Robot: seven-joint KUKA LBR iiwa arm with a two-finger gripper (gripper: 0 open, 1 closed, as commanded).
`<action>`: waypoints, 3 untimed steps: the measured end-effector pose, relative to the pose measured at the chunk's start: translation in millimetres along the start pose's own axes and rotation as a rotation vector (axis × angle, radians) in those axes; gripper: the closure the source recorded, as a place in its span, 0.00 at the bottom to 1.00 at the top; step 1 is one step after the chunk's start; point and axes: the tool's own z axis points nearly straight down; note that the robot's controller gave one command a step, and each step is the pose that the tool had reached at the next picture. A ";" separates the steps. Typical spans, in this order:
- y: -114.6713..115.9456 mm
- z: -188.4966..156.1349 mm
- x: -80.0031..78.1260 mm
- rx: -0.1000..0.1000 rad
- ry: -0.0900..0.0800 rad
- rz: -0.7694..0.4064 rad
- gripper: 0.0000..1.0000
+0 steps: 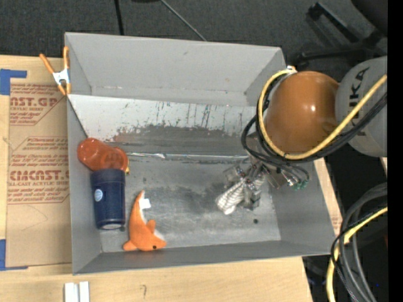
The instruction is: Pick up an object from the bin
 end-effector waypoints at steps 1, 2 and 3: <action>0.1 0.0 0.0 0.000 0.000 0.000 1.00; 8.6 53.4 14.0 0.003 -0.005 0.041 1.00; -17.3 -125.1 -20.7 0.000 0.001 0.037 1.00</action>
Offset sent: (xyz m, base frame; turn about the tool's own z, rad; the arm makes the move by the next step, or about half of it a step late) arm -0.0334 0.0018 -0.1026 0.0750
